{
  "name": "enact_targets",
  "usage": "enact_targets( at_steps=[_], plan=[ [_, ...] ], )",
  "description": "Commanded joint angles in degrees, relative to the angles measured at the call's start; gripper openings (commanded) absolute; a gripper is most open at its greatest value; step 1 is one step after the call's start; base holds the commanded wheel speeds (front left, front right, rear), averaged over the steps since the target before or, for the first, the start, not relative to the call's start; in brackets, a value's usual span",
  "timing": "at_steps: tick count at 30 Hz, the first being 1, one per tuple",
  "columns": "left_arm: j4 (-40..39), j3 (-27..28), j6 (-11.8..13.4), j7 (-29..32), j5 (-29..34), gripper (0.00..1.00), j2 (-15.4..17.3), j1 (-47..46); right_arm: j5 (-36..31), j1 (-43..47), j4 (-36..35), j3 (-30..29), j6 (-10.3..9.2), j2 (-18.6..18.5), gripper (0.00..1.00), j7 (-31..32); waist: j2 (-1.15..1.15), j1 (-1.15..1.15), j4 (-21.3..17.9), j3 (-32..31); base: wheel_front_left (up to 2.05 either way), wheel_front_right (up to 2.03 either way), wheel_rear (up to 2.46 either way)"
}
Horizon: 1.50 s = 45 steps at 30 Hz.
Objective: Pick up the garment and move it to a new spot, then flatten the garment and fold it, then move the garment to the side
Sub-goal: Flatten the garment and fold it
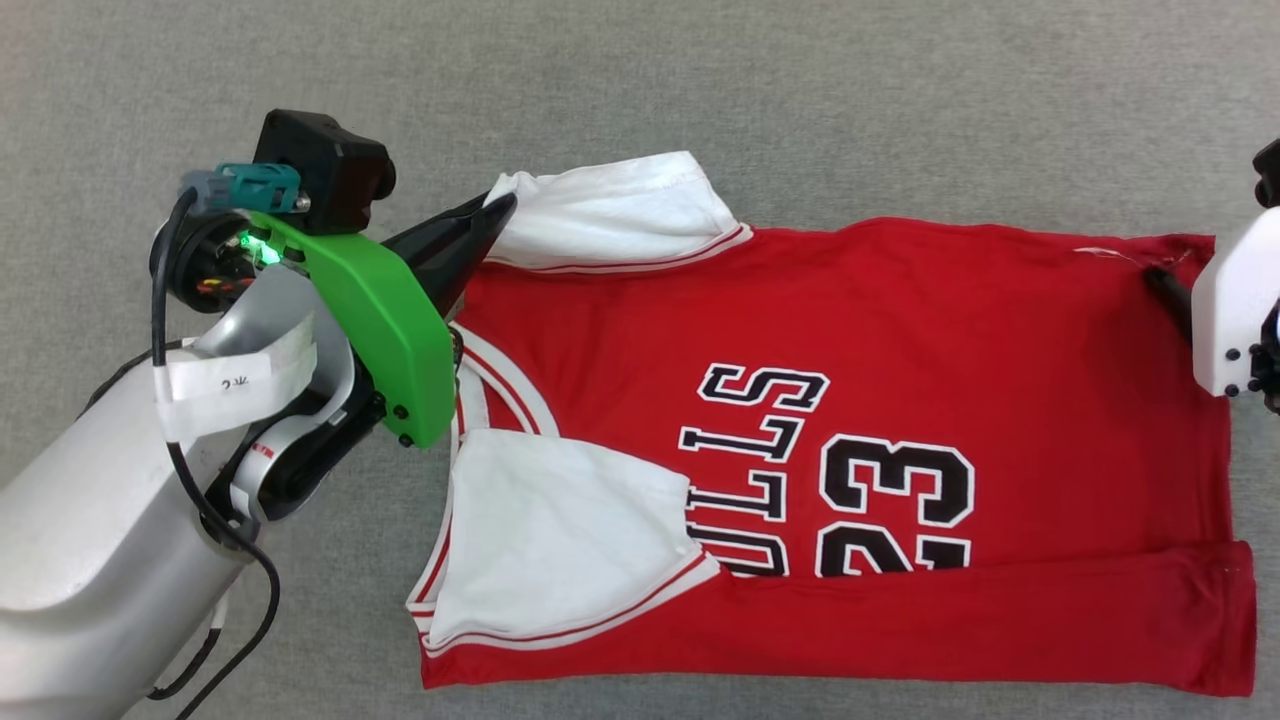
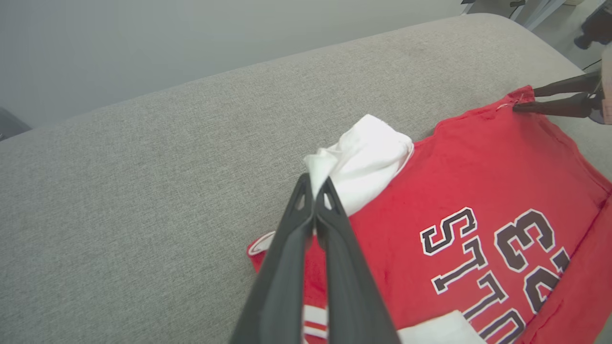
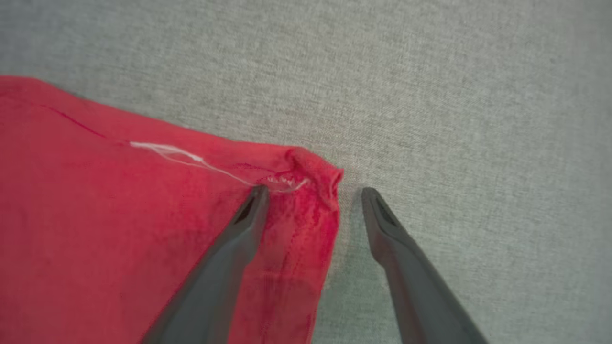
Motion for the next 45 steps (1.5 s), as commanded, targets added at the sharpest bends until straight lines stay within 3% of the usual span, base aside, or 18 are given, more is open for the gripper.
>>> enact_targets(
  at_steps=[1,4,5,7,24,34,41,45],
  plan=[
    [-0.2,-0.1,0.0,-0.4,1.2,0.00,-0.3,-0.2,-0.1,-0.9,1.4,0.5,-0.05,0.2,1.00,-0.5,0.69,0.00,1.2,1.2,0.00,0.00,0.00],
    [-0.2,-0.3,-0.3,-0.6,1.4,0.00,-0.5,-0.5,0.0,-1.4,4.1,2.5,-0.05,0.3,1.00,-0.9,0.69,0.00,1.5,1.6,0.00,0.00,0.00],
    [-0.1,-0.4,-0.4,-0.7,1.4,0.00,-0.6,-0.5,0.3,-1.4,4.8,3.2,-0.05,0.4,0.78,-1.1,0.69,0.00,1.6,1.7,0.00,0.00,0.00],
    [0.3,-0.5,-0.7,-0.8,1.3,0.00,-0.8,-0.6,0.7,-1.5,5.8,4.4,-0.05,0.3,0.00,-1.7,0.69,0.00,1.6,1.6,0.00,0.00,0.00],
    [5.9,0.9,0.0,-6.7,0.0,0.00,-0.9,4.2,8.0,0.5,5.5,2.7,-0.05,-0.7,0.00,-16.8,0.69,0.00,0.1,-6.9,0.00,0.00,0.00],
    [3.9,-0.5,1.4,-7.6,-1.2,0.00,1.1,12.3,14.0,12.7,-0.7,1.0,-0.05,-2.7,0.00,-21.5,0.69,0.00,0.6,-14.0,0.00,0.00,0.00],
    [0.9,-2.4,4.5,-7.8,-2.2,0.00,3.4,21.2,16.5,23.7,-5.5,0.5,-0.05,-4.3,0.00,-20.9,0.69,0.00,1.0,-16.7,0.00,0.00,0.00],
    [0.3,-4.2,5.0,-7.2,-3.1,0.00,3.9,25.5,18.5,28.7,-8.1,0.7,-0.05,-4.6,0.00,-19.8,0.69,0.00,1.3,-17.2,0.00,0.00,0.00]
  ],
)
